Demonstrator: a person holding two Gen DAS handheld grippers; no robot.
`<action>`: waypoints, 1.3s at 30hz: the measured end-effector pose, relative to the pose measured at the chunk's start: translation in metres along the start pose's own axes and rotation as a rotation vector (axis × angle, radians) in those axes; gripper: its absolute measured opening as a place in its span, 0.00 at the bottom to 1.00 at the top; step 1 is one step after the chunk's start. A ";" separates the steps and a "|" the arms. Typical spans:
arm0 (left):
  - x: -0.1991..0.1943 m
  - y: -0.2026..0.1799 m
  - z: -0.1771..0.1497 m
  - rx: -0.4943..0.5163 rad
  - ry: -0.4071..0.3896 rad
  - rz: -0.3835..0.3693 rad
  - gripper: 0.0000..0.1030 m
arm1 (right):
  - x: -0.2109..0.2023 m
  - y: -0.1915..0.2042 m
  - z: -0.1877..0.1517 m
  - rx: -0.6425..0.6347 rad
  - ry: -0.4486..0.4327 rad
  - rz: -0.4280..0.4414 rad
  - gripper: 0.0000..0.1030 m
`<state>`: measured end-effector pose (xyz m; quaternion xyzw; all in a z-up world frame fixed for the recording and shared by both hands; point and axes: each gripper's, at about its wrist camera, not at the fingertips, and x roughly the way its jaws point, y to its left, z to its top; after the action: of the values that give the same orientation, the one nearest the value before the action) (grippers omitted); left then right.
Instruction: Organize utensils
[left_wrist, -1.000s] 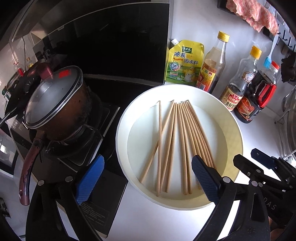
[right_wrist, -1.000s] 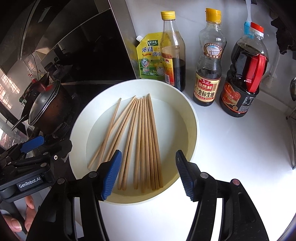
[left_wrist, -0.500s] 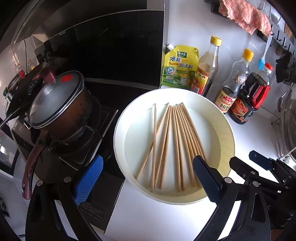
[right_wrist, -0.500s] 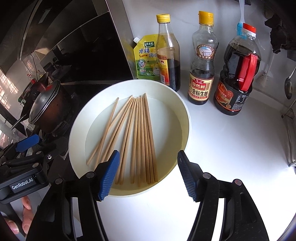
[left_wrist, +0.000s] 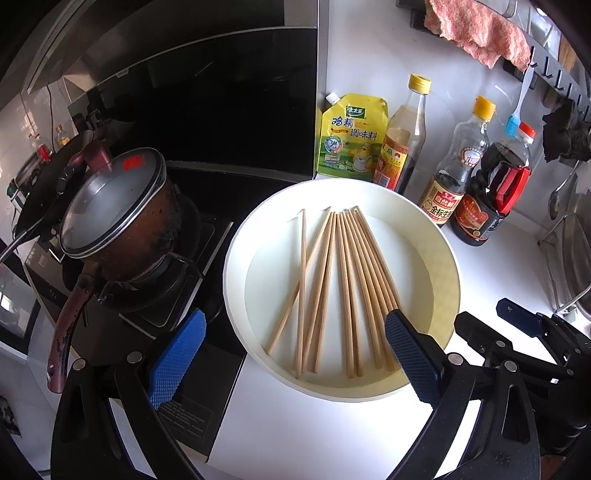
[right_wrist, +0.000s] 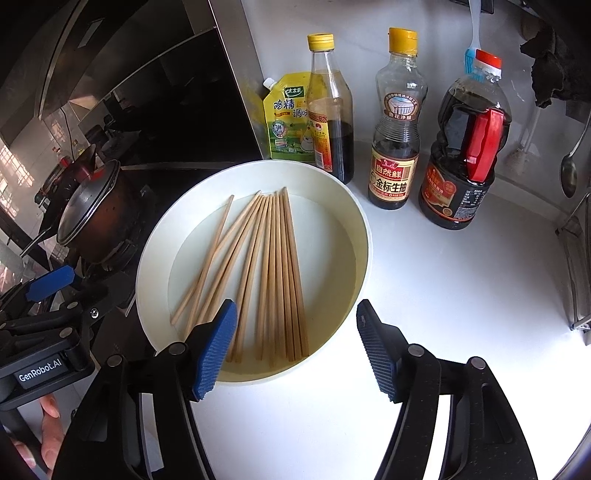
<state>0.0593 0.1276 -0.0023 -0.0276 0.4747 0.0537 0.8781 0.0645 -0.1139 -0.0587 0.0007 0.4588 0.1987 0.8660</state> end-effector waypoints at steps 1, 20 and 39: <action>0.000 0.000 0.000 -0.002 0.000 0.001 0.93 | 0.000 -0.001 0.000 0.000 0.000 -0.001 0.62; -0.004 0.004 0.001 -0.034 0.004 0.038 0.93 | -0.001 -0.005 -0.001 0.006 0.007 0.003 0.64; -0.005 0.003 0.001 -0.026 0.005 0.050 0.93 | 0.000 -0.003 -0.002 0.000 0.010 0.014 0.64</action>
<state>0.0566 0.1302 0.0025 -0.0271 0.4765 0.0815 0.8750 0.0639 -0.1169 -0.0602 0.0027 0.4633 0.2049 0.8622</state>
